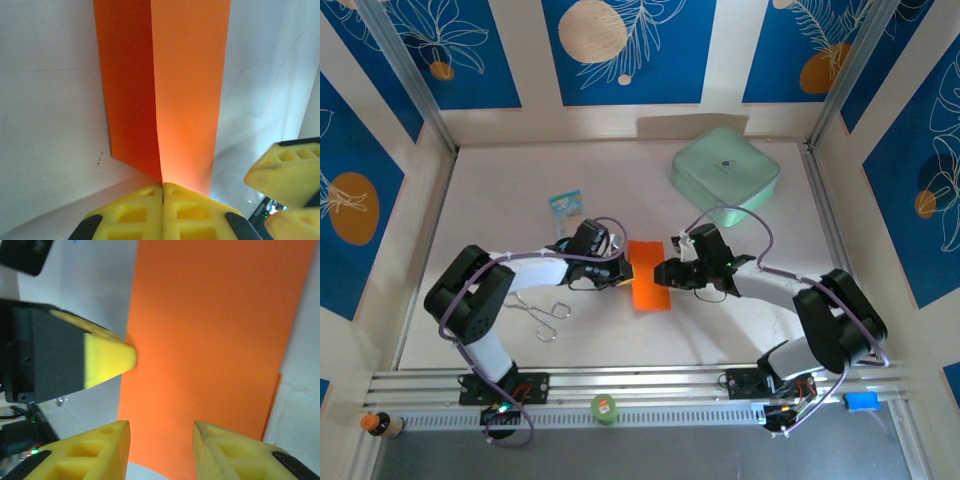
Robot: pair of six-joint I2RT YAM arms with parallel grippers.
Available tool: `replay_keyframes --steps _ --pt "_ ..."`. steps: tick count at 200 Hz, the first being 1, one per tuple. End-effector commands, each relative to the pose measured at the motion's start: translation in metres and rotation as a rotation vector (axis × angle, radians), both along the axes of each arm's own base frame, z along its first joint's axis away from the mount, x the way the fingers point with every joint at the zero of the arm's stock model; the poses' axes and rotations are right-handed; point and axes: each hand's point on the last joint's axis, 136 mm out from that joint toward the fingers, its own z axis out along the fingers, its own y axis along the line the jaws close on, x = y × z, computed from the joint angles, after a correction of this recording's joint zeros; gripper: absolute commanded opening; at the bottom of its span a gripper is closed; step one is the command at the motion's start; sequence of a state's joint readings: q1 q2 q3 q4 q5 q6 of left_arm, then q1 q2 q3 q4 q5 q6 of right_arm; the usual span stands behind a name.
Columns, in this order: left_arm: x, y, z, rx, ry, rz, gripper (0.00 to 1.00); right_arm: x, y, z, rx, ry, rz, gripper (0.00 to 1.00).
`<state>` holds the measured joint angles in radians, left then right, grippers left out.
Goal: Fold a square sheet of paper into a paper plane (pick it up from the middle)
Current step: Third fold the triangle at the center of the table.
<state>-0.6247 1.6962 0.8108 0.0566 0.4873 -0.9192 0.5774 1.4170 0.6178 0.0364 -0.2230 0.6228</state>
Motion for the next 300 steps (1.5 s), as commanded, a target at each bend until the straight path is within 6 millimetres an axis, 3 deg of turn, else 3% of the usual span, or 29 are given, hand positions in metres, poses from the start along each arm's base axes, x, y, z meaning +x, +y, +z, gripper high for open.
replay_keyframes --steps 1,40,84,108,140,197,300 --pt "-0.002 -0.003 0.012 -0.017 0.007 -0.009 0.07 0.0 0.004 0.009 -0.132 -0.256 0.068 0.41" --pt "-0.002 -0.005 0.014 -0.027 0.007 -0.01 0.07 -0.027 0.034 0.015 -0.232 -0.731 0.301 0.59" --pt "-0.001 -0.005 0.013 -0.029 0.009 -0.011 0.07 -0.056 0.059 0.005 -0.312 -0.951 0.501 0.61" --pt "-0.001 -0.005 0.014 -0.031 0.008 -0.011 0.06 -0.062 0.065 0.002 -0.342 -1.011 0.529 0.61" --pt "-0.001 -0.005 0.015 -0.033 0.007 -0.011 0.06 -0.052 0.062 -0.008 -0.482 -1.095 0.513 0.62" --pt "-0.001 -0.005 0.015 -0.032 0.007 -0.009 0.06 -0.048 0.066 -0.024 -0.584 -1.121 0.51 0.62" --pt "-0.001 -0.004 0.013 -0.025 0.01 -0.006 0.06 -0.046 0.053 -0.024 -0.6 -1.095 0.457 0.45"
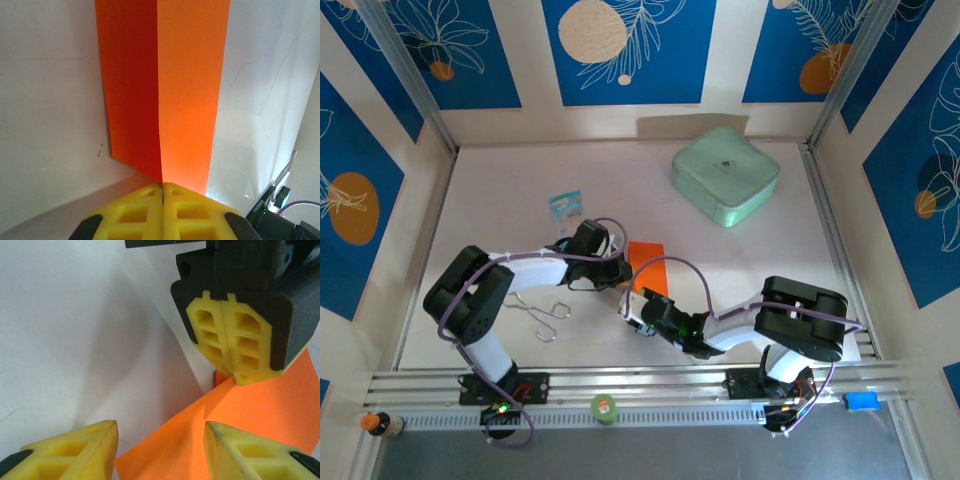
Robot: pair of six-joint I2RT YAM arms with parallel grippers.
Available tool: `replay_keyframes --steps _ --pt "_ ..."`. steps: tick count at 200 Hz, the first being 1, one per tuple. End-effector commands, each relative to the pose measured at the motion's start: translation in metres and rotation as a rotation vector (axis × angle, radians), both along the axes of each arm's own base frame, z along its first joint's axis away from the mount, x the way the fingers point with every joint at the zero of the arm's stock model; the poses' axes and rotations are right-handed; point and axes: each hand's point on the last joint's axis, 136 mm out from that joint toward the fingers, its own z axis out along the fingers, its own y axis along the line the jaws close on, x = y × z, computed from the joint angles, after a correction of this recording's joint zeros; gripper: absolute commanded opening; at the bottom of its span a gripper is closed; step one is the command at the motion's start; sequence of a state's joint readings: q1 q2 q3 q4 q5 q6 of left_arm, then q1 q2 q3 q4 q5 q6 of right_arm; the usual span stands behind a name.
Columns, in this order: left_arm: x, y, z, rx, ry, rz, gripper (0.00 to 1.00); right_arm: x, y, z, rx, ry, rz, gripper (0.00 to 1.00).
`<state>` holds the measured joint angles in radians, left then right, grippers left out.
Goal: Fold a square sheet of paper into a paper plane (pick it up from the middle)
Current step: Third fold the triangle at the center of the table.
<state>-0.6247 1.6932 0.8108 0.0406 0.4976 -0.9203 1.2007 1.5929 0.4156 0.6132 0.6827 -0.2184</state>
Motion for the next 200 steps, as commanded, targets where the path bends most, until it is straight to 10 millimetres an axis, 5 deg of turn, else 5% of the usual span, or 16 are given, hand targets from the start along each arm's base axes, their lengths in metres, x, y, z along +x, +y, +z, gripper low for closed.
replay_keyframes --steps 1,71,200 --pt "0.0024 -0.0042 0.0135 -0.025 -0.007 0.0 0.06 0.002 -0.0024 0.0119 0.047 -0.013 -0.027 0.45" --pt "0.0024 -0.0041 0.0136 -0.02 -0.007 -0.002 0.05 0.0024 -0.005 0.0168 0.092 0.016 -0.046 0.26" --pt "0.0036 -0.0023 0.0151 -0.007 -0.014 0.004 0.05 0.0016 -0.0087 0.0204 0.148 0.065 -0.061 0.16"
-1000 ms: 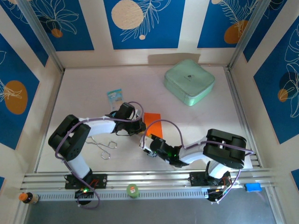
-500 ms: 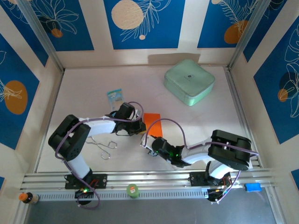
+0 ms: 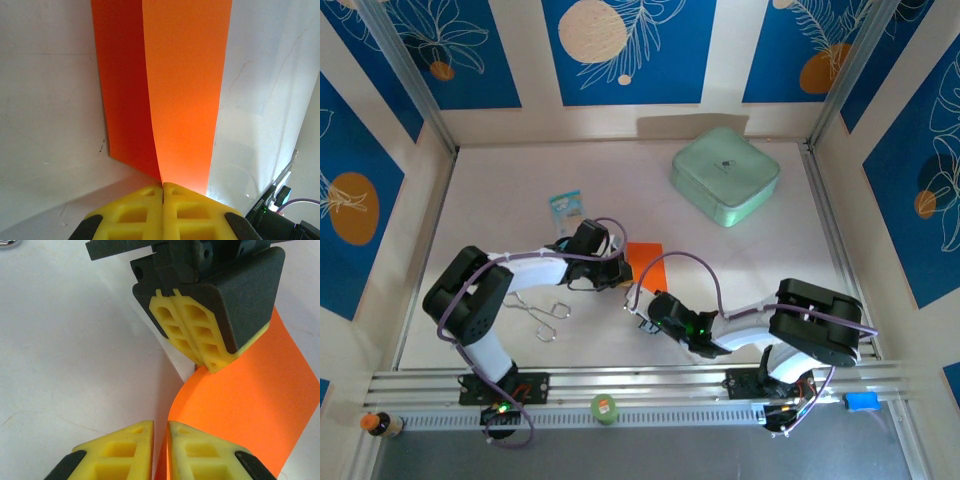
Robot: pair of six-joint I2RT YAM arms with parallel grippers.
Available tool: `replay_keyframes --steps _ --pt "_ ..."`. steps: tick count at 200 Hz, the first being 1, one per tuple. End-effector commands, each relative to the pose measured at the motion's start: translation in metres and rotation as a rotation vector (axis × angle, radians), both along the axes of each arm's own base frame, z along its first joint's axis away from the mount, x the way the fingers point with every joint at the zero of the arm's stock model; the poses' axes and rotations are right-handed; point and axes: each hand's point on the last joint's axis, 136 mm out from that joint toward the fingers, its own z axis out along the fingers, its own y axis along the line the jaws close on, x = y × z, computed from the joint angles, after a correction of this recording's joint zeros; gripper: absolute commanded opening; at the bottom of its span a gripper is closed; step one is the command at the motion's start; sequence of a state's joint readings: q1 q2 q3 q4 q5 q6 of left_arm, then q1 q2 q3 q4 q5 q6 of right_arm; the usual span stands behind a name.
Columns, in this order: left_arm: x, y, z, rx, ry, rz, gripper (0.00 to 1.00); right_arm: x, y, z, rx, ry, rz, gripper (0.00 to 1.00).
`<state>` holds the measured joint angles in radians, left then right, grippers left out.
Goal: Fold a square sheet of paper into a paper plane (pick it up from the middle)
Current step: Third fold the triangle at the center of the table.
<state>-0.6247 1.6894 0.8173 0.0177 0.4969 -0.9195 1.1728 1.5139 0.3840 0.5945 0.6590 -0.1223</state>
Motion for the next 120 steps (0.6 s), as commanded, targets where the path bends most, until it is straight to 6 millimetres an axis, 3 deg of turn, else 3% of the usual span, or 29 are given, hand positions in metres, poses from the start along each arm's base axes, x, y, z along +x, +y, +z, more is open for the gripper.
replay_keyframes --steps 1,41,120 --pt "0.0048 -0.0034 0.0147 -0.015 -0.023 0.003 0.05 -0.0013 0.0013 0.0093 0.055 0.011 -0.001 0.17" --pt "0.0046 -0.0027 0.0132 -0.012 -0.022 0.005 0.05 -0.0024 0.0012 0.0145 0.084 0.022 0.002 0.19" --pt "0.0047 -0.0033 0.0167 -0.021 -0.025 0.008 0.05 -0.0018 -0.0004 0.0067 0.054 0.047 -0.001 0.2"
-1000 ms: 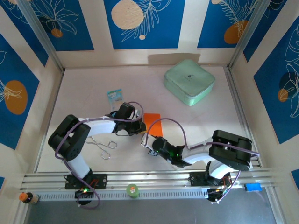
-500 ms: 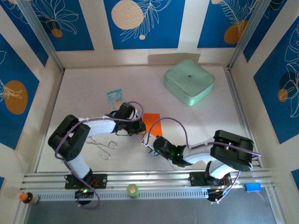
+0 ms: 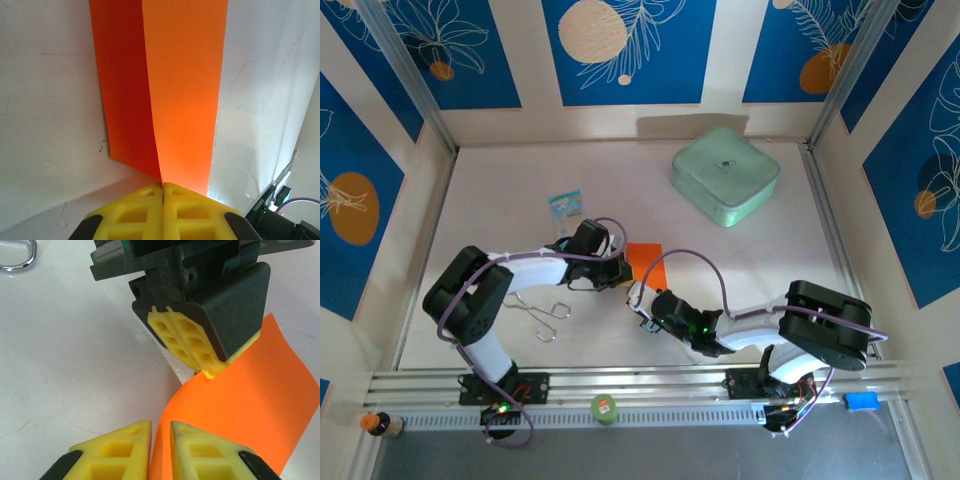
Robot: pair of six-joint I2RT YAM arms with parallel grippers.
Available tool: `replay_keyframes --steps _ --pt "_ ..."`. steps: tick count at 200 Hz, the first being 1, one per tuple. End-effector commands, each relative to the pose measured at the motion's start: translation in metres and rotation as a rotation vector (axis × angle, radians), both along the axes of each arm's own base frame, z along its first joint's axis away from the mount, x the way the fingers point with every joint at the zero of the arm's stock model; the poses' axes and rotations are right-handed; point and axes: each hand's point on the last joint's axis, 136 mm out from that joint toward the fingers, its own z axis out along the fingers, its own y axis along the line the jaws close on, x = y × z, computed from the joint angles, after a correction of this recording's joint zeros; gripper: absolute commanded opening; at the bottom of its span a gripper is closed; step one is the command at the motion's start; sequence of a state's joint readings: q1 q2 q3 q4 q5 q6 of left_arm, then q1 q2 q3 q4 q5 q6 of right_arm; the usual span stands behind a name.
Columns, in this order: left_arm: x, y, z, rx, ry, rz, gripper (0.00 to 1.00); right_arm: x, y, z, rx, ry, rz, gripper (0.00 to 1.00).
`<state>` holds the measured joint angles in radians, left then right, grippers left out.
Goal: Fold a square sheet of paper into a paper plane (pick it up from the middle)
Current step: Third fold the triangle at the center of the table.
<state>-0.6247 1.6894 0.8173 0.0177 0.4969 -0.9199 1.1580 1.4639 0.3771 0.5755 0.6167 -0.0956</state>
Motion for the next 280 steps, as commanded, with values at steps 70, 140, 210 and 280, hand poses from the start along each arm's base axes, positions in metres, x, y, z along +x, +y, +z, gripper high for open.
replay_keyframes --steps 70,140,210,280 --pt "0.004 -0.002 0.016 -0.016 -0.025 0.007 0.05 0.001 -0.002 0.002 0.033 0.03 -0.02 0.09" --pt "0.009 0.024 0.021 0.116 -0.088 0.068 0.38 -0.005 -0.005 0.007 0.188 0.329 -0.028 0.02" --pt "0.018 0.043 0.044 0.169 -0.191 0.103 0.43 -0.022 -0.006 0.021 0.409 0.681 0.126 0.0" --pt "0.028 0.016 0.056 0.069 -0.217 0.008 0.24 -0.02 -0.007 0.013 0.455 0.914 0.088 0.0"
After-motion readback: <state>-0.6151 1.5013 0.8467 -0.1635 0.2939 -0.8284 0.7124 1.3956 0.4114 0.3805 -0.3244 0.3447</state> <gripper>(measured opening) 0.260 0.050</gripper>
